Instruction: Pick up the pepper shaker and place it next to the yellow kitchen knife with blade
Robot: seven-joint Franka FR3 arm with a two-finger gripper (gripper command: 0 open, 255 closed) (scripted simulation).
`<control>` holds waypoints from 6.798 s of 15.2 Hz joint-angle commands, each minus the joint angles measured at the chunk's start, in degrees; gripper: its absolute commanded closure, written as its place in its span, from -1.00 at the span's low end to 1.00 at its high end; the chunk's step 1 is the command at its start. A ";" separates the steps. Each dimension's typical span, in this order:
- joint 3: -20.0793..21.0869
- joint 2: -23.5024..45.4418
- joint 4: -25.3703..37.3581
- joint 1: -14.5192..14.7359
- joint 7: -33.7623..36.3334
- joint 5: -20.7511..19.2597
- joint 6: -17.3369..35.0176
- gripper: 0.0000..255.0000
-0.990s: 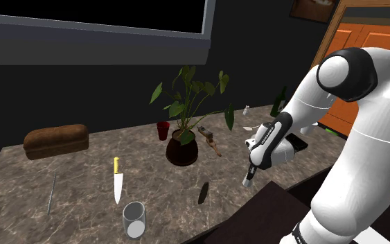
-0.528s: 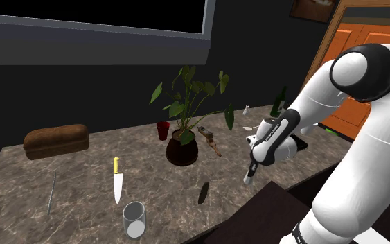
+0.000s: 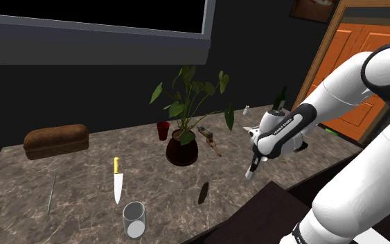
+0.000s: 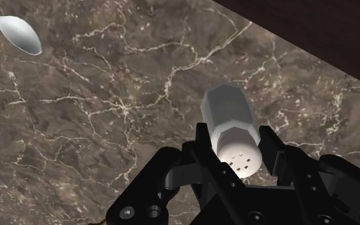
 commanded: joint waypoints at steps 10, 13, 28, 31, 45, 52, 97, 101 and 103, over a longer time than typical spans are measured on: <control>0.99 -11.75 1.16 -0.59 0.11 -0.78 -12.90 1.00; 1.33 -14.53 1.76 -0.65 -0.02 -0.65 -16.27 1.00; 8.05 -13.82 9.96 5.11 7.13 4.27 -24.55 1.00; 10.59 -9.77 13.77 7.43 10.56 5.88 -24.67 1.00; 19.15 11.11 38.44 15.12 24.37 8.37 -29.76 1.00; 21.27 22.93 55.27 18.61 29.69 7.79 -35.34 1.00; 21.08 51.65 75.48 23.13 36.05 5.34 -27.40 1.00; 21.08 51.66 75.49 23.13 36.05 5.34 -27.40 -1.00; 21.07 51.67 75.49 23.13 36.05 5.33 -27.38 -1.00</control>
